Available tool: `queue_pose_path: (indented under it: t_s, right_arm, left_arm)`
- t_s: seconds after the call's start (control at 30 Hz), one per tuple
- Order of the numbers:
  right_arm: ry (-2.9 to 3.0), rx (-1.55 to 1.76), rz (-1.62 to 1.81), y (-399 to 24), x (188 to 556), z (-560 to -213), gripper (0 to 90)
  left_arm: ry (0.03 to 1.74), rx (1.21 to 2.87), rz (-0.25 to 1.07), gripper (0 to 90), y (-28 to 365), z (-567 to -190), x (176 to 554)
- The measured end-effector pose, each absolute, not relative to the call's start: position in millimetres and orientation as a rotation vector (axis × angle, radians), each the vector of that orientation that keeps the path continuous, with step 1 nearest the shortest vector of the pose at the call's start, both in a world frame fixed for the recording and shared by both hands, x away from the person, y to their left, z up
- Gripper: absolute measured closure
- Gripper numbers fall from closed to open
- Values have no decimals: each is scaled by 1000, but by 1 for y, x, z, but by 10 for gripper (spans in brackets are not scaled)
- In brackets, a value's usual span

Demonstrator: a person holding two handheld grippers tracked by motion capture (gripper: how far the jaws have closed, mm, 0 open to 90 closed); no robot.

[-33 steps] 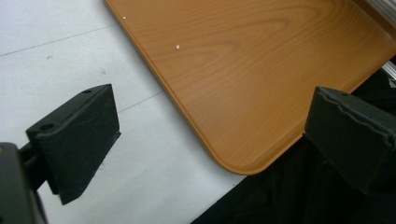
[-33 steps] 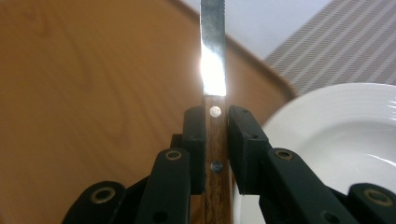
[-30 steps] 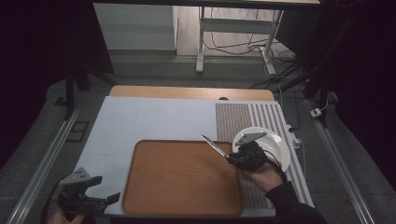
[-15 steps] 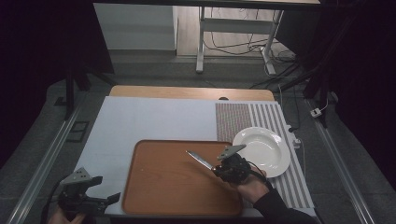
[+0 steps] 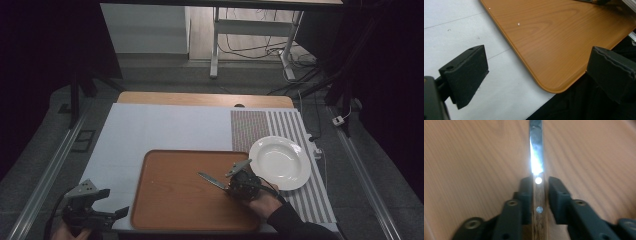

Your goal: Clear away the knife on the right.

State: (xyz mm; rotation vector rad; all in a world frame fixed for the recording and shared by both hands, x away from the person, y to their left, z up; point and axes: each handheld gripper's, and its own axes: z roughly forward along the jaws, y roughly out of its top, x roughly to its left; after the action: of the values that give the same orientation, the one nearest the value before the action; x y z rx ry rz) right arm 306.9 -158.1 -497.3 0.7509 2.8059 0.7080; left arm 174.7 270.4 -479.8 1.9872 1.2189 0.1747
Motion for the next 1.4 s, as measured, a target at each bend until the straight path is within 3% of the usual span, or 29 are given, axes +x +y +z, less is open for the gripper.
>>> queue_pose_path:
  t_s: [0.1, 0.23, 0.27, 0.53, 1.4]
  right_arm:
    - [2779, 733, 794, -159, 309, -486, 638]
    - [2815, 581, 773, -147, 309, -480, 875]
    - [2837, 545, 779, -141, 310, -480, 900]
    - [2947, 469, 669, -115, 321, -499, 900]
    - [2856, 826, 644, -192, 341, -497, 900]
  left_arm:
    - [1221, 1989, 173, 38, 270, -480, 175]
    - [1217, 1993, 174, 40, 270, -480, 175]
    - [1217, 1996, 176, 40, 270, -480, 175]
    - [1216, 1995, 177, 40, 270, -480, 175]
    - [1210, 2008, 188, 41, 268, -480, 175]
